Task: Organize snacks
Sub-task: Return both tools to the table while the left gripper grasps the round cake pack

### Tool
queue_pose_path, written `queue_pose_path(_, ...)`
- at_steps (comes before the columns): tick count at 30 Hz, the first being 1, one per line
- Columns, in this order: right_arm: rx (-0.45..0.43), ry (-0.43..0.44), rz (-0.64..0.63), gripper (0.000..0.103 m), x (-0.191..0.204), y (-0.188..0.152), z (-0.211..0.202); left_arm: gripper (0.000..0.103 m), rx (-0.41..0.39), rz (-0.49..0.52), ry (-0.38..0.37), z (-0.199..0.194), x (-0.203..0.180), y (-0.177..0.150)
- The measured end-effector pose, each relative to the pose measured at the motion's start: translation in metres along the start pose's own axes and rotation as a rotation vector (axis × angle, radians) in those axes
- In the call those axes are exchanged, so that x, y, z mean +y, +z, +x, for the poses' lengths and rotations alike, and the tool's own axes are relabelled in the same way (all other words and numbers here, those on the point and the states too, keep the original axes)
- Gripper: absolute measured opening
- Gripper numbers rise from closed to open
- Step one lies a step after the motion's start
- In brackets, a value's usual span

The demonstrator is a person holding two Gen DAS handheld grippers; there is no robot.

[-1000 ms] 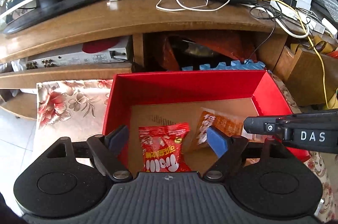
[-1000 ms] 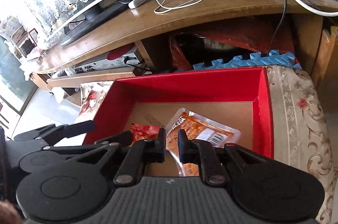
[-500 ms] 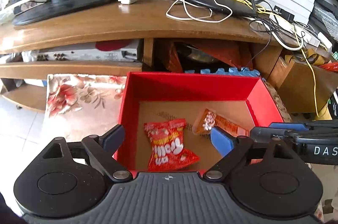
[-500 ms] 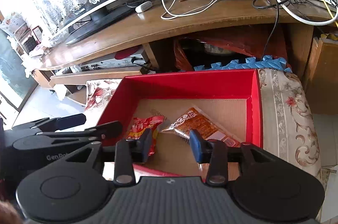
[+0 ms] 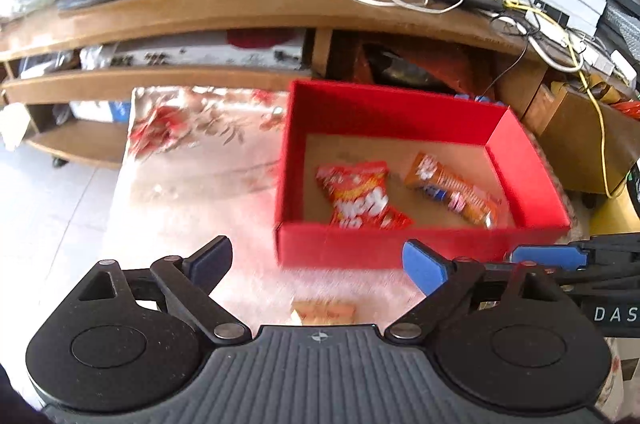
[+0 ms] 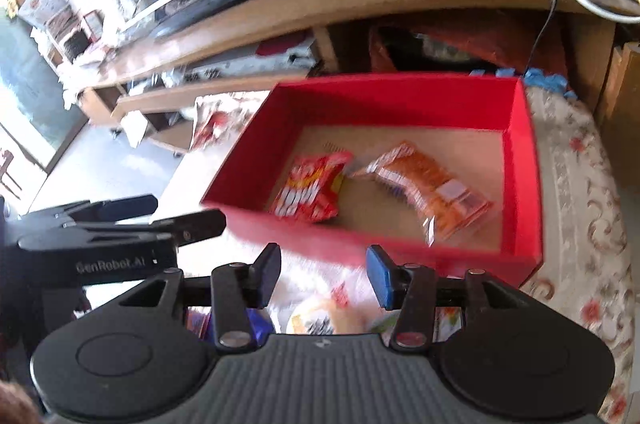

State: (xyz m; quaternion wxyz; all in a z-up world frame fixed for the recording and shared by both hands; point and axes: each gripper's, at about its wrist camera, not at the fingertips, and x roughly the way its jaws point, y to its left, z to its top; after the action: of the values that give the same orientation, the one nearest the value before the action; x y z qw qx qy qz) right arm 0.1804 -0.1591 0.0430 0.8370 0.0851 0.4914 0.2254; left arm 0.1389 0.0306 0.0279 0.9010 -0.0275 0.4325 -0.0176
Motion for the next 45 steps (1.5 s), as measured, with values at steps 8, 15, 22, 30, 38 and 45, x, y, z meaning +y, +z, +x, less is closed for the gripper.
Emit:
queue_pose_path(8,0.069,0.006,-0.036,0.045,0.016,-0.018,0.015,0.097,0.041,-0.025,0.019,-0.008,0.022,-0.025)
queue_pose_path(15,0.111,0.008,-0.060,0.046,0.025,-0.025,0.025,0.098,0.114,-0.079,0.026,-0.002,0.040,-0.046)
queue_pose_path(22,0.107,0.008,-0.066,0.047,0.026,-0.027,0.022,0.098,0.153,-0.043,0.031,0.005,0.029,-0.058)
queue_pose_path(30,0.089,-0.012,-0.027,0.047,0.013,-0.031,0.007,0.089,0.221,0.005,0.021,0.026,0.016,-0.069)
queue_pose_path(38,0.063,-0.096,0.058,0.047,-0.016,-0.059,-0.026,0.064,0.210,-0.029,-0.039,0.018,0.015,-0.070)
queue_pose_path(45,0.061,-0.198,0.198,0.047,-0.057,-0.095,-0.055,0.061,0.199,0.026,-0.059,0.008,0.001,-0.078)
